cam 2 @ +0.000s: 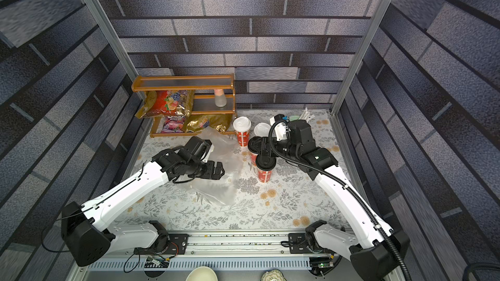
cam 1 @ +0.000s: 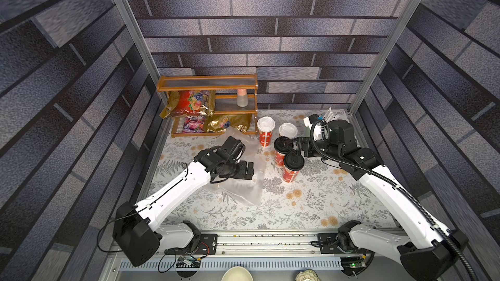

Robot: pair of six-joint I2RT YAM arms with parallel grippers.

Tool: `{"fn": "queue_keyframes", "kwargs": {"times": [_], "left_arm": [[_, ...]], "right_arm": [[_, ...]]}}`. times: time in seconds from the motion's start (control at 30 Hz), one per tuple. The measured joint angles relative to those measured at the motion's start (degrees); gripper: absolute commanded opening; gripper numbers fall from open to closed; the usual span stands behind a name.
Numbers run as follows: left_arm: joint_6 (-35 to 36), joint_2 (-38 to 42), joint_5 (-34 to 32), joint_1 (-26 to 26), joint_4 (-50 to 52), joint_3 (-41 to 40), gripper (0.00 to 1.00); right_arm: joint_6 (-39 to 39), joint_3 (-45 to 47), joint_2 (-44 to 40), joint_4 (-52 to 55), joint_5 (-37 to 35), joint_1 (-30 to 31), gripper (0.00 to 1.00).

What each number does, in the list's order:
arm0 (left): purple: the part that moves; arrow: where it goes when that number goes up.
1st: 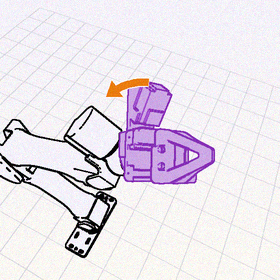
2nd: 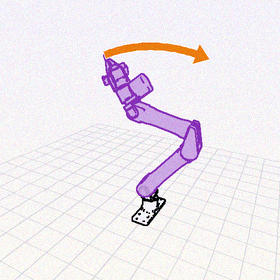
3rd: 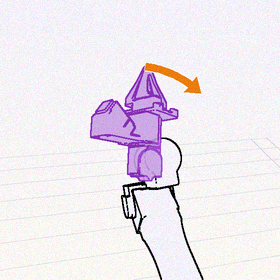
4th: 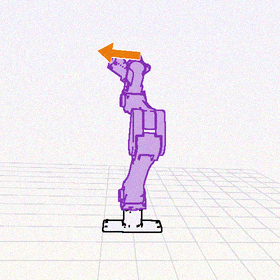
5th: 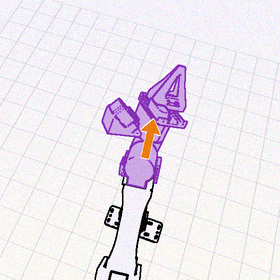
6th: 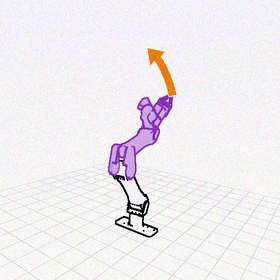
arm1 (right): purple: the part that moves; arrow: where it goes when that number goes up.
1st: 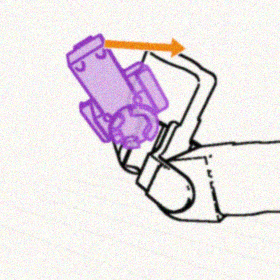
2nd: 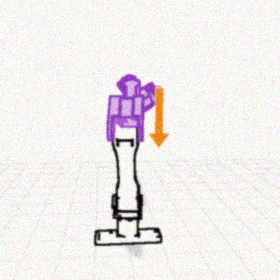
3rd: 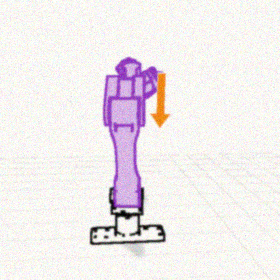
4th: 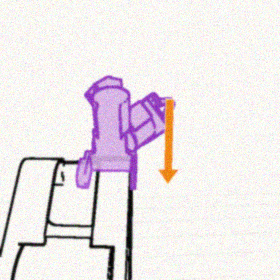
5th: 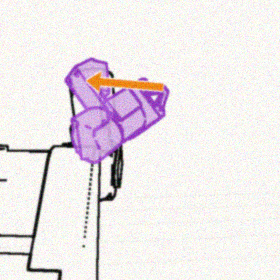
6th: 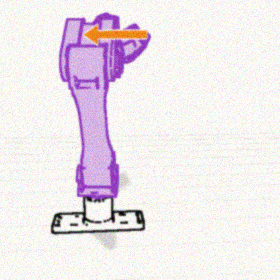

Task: Pack milk tea into plastic carrier bags
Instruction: Pick up the plastic carrier bag.

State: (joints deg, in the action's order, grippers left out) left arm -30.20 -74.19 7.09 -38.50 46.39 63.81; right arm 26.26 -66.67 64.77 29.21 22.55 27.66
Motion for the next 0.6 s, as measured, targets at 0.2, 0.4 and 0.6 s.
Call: {"fn": "queue_keyframes", "kwargs": {"times": [0.2,0.4,0.6], "left_arm": [[-11.3,-2.4,-3.3,-4.2,-5.4,-1.5,1.0],[-20.9,-2.8,-6.8,-5.8,-9.6,-3.8,1.0],[-26.0,-2.8,-8.4,-1.0,-15.0,-7.8,0.94]], "right_arm": [[2.5,1.5,-0.8,1.0,-1.0,0.7,0.81],[3.8,4.0,-3.3,2.9,-1.2,2.9,0.8],[5.4,9.3,-5.7,4.1,-1.7,7.4,0.8]]}}
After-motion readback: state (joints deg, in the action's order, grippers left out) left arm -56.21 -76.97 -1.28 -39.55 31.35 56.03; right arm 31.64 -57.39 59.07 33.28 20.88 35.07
